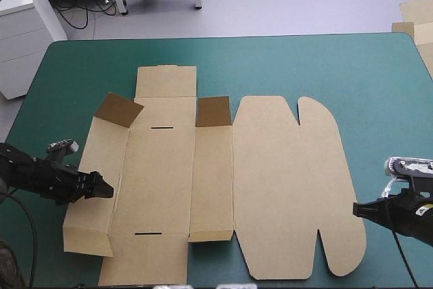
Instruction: Fold the box
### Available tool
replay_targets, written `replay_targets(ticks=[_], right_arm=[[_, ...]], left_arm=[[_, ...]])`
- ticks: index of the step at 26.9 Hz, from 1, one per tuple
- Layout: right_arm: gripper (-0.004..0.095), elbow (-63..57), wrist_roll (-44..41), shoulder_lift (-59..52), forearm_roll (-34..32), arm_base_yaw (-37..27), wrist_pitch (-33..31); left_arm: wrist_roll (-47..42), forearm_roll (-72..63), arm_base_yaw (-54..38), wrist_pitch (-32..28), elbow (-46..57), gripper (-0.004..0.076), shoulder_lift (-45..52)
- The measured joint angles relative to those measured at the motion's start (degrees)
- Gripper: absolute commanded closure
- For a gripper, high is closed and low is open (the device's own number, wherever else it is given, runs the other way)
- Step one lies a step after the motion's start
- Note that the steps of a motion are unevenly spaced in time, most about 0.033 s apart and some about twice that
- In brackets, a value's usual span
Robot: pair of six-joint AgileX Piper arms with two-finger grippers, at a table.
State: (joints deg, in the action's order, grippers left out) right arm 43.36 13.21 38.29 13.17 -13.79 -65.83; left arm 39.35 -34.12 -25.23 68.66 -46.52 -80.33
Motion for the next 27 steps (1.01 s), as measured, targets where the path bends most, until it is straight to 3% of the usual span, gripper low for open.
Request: replay_targets(ticks=[10,13,19,27], right_arm=[[0.0928,0.00,0.00,0.00,0.11,0.00,0.00],[0.0928,0.00,0.00,0.00,0.11,0.00,0.00],[0.0928,0.00,0.00,0.00,0.11,0.00,0.00],[0.0928,0.00,0.00,0.00,0.11,0.00,0.00]], left_arm=[[-1.12,-0.65,1.02,-0.08,2.64,0.0253,0.09],[-2.89,-0.28,1.02,-0.08,2.64,0.0368,0.16],[-5.17,0.94,1.02,-0.08,2.64,0.0729,0.16],[-5.27,1.30,1.15,-0.41,2.64,0.0734,0.16]])
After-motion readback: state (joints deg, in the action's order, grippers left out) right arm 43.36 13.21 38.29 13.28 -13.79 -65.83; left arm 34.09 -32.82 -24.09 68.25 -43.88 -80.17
